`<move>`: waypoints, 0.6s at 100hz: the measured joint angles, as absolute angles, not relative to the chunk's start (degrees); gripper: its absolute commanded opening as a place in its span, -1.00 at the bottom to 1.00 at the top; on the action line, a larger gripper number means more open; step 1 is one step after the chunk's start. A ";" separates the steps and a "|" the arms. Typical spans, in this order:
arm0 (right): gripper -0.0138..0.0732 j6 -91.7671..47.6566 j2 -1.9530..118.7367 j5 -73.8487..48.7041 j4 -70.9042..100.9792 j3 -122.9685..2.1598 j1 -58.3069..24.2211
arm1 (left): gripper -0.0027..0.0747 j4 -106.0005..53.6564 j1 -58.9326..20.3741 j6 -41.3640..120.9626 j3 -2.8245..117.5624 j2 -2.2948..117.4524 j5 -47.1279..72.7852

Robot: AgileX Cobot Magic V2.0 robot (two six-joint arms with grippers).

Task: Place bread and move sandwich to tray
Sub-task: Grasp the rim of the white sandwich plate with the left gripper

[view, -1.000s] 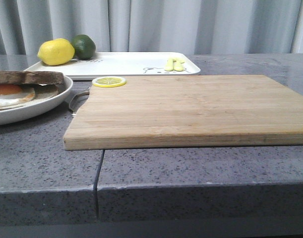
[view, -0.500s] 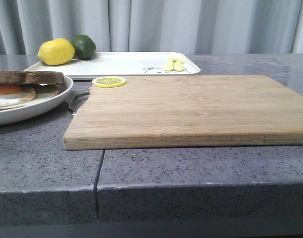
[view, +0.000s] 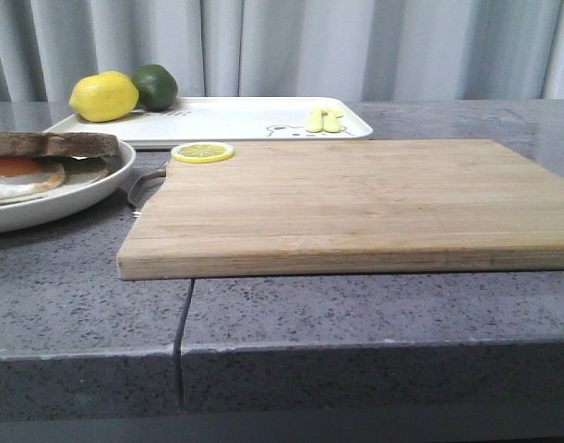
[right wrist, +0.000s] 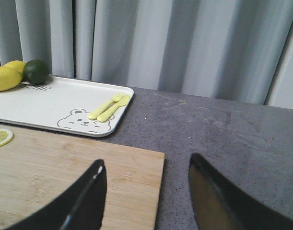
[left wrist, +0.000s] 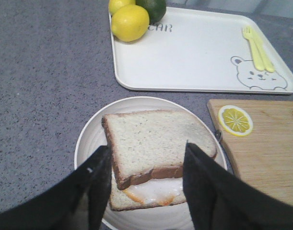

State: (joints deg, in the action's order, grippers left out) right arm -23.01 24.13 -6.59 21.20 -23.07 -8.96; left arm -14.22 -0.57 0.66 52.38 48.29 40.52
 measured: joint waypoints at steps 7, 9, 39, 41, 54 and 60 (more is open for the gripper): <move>0.24 -23.01 24.13 -6.59 21.20 -23.07 -8.96 | -0.12 -13.83 0.42 0.00 52.38 50.91 40.53; 0.24 -23.01 24.13 -6.59 21.20 -23.07 -8.96 | -0.12 -13.83 0.78 0.00 52.38 51.82 40.53; 0.24 -23.01 24.13 -6.59 21.20 -23.07 -8.96 | -0.12 -13.30 5.37 -0.30 52.38 63.42 40.54; 0.24 -23.01 24.13 -6.59 21.20 -23.07 -8.96 | -0.12 -13.30 5.38 -0.30 52.38 64.01 40.54; 0.24 -23.01 24.13 -6.59 21.20 -23.07 -8.96 | -0.12 -13.30 5.46 -0.30 52.38 67.36 40.44; 0.24 -23.01 24.13 -6.59 21.20 -23.07 -8.96 | -0.12 -13.30 5.46 -0.30 52.38 68.86 40.32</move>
